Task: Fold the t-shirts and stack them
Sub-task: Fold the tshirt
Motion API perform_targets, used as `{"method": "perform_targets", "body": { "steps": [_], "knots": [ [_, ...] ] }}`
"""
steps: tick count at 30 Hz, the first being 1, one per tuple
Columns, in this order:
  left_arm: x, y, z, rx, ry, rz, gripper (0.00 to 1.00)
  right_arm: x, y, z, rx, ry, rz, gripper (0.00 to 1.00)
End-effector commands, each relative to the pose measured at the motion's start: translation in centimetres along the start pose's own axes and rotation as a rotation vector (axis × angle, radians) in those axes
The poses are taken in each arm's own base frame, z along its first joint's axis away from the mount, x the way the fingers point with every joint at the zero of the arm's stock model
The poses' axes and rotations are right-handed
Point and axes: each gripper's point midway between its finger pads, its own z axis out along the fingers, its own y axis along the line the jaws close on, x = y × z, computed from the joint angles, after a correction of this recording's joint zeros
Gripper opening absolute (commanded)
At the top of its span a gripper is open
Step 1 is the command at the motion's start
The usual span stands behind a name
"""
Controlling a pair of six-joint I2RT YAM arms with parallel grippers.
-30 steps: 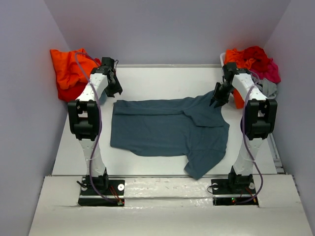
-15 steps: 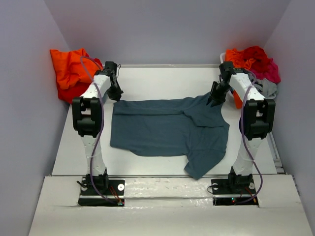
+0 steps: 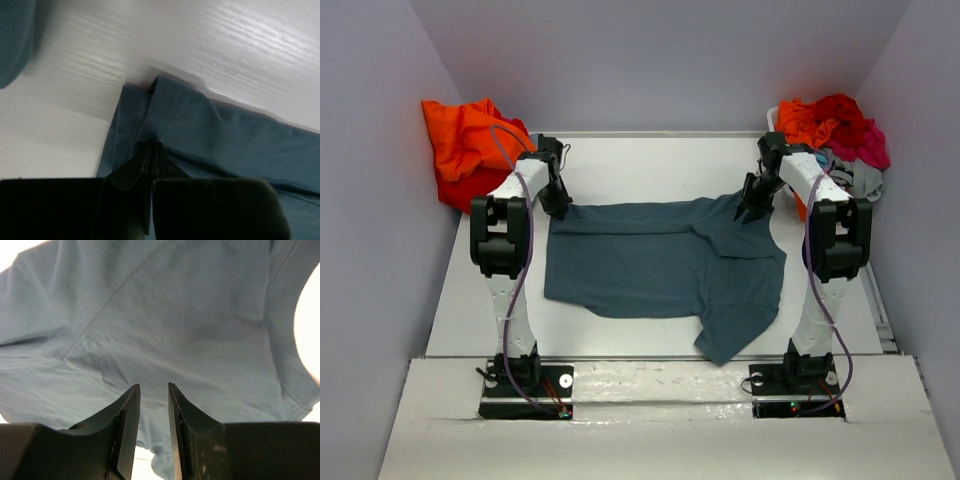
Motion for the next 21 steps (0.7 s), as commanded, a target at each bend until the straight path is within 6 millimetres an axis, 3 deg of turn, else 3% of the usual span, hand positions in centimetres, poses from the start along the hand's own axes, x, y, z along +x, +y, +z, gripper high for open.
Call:
{"method": "perform_targets", "body": {
  "steps": [1,7,21],
  "knots": [
    [0.7,0.4,-1.6,-0.002,-0.009,0.031,0.12,0.0,0.9,0.4,-0.029,-0.007,-0.009,0.35],
    [1.9,0.1,-1.9,-0.002,0.001,0.048,0.12,0.3,1.1,1.1,-0.031,0.003,-0.014,0.35],
    [3.4,-0.4,-6.6,0.031,-0.035,0.075,0.12,1.3,2.1,3.5,-0.03,0.055,-0.04,0.35]
  ]
}}
